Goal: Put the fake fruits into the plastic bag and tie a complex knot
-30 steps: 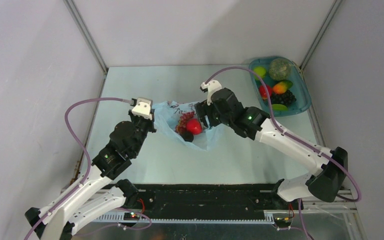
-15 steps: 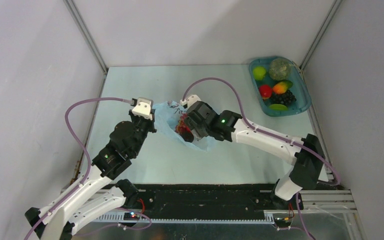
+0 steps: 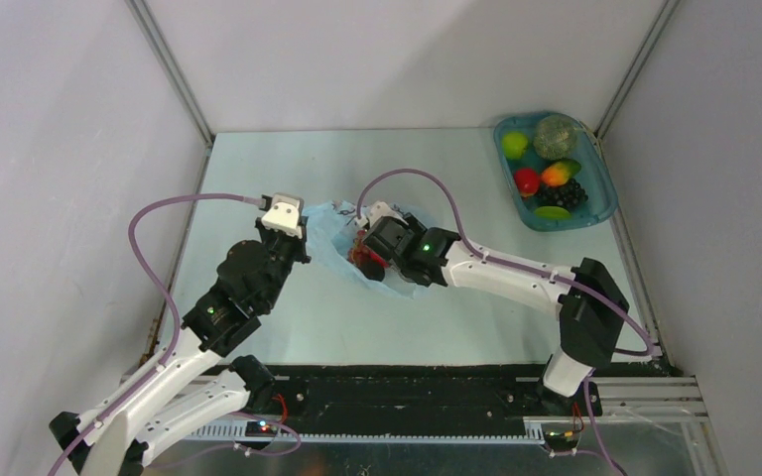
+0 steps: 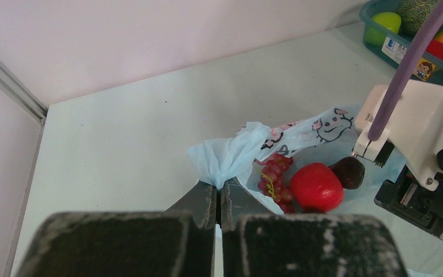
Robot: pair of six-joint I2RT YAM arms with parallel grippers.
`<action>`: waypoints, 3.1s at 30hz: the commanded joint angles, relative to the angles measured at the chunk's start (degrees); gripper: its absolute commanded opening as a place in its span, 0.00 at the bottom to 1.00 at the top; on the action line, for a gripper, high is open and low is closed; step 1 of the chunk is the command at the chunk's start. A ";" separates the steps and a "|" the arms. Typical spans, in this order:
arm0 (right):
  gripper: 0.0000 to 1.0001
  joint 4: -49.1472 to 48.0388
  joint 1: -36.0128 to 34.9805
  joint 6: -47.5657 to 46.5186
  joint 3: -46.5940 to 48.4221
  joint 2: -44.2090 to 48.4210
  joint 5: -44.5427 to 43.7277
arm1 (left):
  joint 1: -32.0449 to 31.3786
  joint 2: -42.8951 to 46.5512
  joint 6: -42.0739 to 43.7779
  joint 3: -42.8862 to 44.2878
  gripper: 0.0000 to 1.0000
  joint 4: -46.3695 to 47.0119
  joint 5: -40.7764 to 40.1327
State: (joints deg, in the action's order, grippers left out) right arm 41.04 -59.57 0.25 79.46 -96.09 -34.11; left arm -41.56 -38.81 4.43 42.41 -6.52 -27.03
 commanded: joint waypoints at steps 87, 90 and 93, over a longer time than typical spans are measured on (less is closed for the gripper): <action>0.01 -20.22 -2.54 -1.36 -5.45 42.58 -8.94 | 1.72 -3.11 -9.34 26.30 0.00 -21.77 31.90; 0.00 -21.27 -0.31 3.83 -5.42 45.07 -6.40 | 1.64 -4.42 -12.42 27.66 0.00 -21.79 34.42; 0.00 -18.95 3.62 6.68 -5.42 45.40 -4.40 | 1.60 -5.46 -14.63 28.87 0.00 -21.29 37.38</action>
State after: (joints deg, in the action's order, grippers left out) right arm 24.88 -59.79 0.56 72.29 -51.24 -39.79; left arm -40.32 -42.76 -5.93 68.88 -27.66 4.89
